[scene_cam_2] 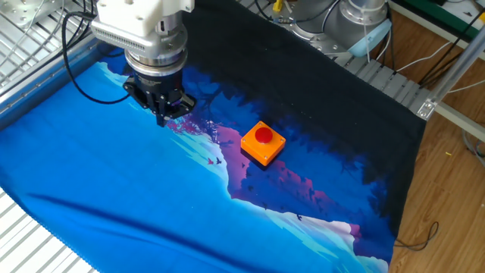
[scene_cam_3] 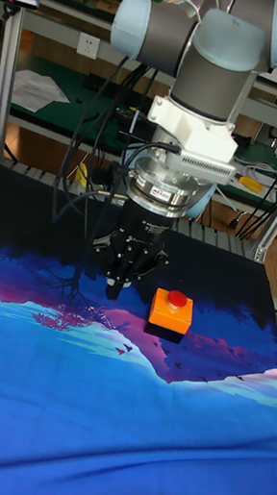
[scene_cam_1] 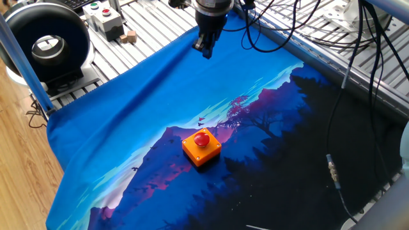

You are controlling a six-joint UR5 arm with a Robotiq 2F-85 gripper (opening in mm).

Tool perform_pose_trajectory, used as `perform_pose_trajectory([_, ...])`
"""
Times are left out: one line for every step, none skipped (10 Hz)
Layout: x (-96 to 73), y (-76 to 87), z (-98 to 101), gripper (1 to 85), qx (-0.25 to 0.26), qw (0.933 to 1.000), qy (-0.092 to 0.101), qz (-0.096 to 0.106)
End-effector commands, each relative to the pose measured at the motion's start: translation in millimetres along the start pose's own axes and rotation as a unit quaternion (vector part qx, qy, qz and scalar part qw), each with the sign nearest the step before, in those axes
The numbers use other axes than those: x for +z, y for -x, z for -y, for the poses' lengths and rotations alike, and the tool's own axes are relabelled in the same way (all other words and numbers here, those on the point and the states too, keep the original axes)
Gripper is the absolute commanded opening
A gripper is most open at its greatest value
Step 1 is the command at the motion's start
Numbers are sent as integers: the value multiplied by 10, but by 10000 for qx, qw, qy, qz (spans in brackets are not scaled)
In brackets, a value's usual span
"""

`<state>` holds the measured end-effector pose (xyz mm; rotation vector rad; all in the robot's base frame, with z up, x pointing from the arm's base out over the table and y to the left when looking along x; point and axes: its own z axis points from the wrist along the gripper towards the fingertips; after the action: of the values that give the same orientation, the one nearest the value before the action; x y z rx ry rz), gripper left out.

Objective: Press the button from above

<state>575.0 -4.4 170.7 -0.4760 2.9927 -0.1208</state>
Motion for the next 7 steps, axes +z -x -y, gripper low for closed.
perform_pose_trajectory([80, -117, -351, 10, 68, 9998, 153, -89])
perform_pose_trajectory([89, -151, -419, 10, 87, 9997, 191, -110])
perform_pose_trajectory([101, -208, -513, 10, 112, 9995, 236, -152])
perform_pose_trajectory([112, -240, -669, 10, 190, 9991, 344, -168])
perform_pose_trajectory([111, -251, -813, 10, 281, 9985, 429, -168])
perform_pose_trajectory([116, -244, -953, 10, 372, 9980, 482, -140])
perform_pose_trajectory([115, -211, -1060, 10, 474, 9977, 483, -95])
